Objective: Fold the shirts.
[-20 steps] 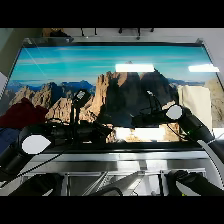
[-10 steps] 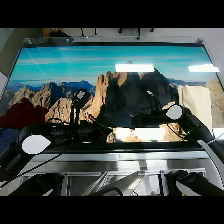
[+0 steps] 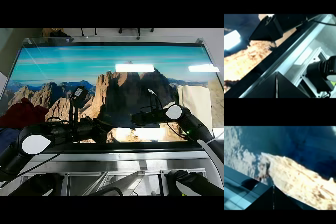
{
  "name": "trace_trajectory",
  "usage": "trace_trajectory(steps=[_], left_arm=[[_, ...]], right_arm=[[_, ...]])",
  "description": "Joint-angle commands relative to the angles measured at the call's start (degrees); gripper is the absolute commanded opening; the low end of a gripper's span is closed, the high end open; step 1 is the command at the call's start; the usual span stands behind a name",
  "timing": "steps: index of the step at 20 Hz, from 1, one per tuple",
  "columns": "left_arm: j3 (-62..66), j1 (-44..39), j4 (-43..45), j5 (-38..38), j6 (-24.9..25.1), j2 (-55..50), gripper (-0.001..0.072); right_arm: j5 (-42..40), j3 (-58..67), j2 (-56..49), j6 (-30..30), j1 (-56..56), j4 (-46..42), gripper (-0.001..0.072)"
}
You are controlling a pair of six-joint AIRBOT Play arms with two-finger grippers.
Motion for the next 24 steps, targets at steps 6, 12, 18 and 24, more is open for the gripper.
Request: trace_trajectory(steps=[6,12,18,24], left_arm=[[7.98,25.88,25.4,-7.41,-3.04,0.0,0.0639],[9.29,73.55,35.47,-8.74,-2.97,-6.58,0.0708],[9.33,88.56,32.22,-8.79,-1.42,-23.15,0.0707],[9.33,80.67,31.93,-3.5,-1.44,-36.26,0.0707]], right_arm=[[-4.81,0.02,-1.73,-0.42,0.0,-0.7,0.0047],[-7.13,0.02,-1.84,-0.39,0.0,-0.66,0.0505],[-7.13,0.02,-2.21,-0.39,0.02,-0.68,0.0504],[-7.08,0.02,-2.21,-0.39,0.0,-0.66,0.0504]])
